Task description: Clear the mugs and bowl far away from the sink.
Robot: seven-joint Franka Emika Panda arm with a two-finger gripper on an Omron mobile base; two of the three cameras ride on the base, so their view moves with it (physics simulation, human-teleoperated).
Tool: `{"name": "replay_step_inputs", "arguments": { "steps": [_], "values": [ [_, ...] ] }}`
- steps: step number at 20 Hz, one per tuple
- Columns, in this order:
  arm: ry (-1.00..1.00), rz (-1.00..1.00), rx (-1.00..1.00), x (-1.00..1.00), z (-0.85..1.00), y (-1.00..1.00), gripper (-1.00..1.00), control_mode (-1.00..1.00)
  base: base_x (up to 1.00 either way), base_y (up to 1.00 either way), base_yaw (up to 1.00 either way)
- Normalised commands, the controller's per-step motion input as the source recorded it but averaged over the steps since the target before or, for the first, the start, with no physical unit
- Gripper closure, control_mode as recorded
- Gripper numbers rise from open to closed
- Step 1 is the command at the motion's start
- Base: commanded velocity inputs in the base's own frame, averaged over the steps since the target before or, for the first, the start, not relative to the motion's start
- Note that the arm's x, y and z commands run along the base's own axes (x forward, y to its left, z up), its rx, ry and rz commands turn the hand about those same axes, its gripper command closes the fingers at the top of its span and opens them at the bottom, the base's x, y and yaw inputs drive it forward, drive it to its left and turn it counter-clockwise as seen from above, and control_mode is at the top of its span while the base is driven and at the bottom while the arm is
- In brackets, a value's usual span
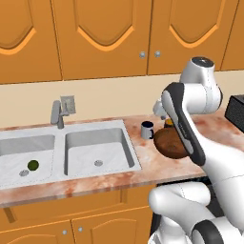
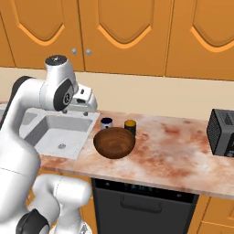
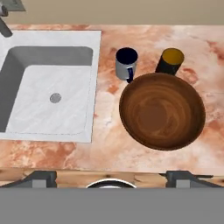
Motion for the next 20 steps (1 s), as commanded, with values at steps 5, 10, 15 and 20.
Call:
{"name": "replay_step_inputs", "arguments": {
  "steps": [5, 10, 15, 20],
  "values": [
    [0.31, 0.01, -0.02, 0.21, -0.88, -0.01, -1.0, -1.0, 0.0, 0.0, 0.0],
    [0.18, 0.04, -0.01, 0.17, -0.78, -0.05, -1.0, -1.0, 0.0, 0.0, 0.0],
    [0.02, 0.06, -0.05, 0.2, -0.63, -0.03, -1.0, -1.0, 0.0, 0.0, 0.0],
    [0.0, 0.11, -0.06, 0.31, -0.67, -0.05, -1.0, -1.0, 0.0, 0.0, 0.0]
  ]
}}
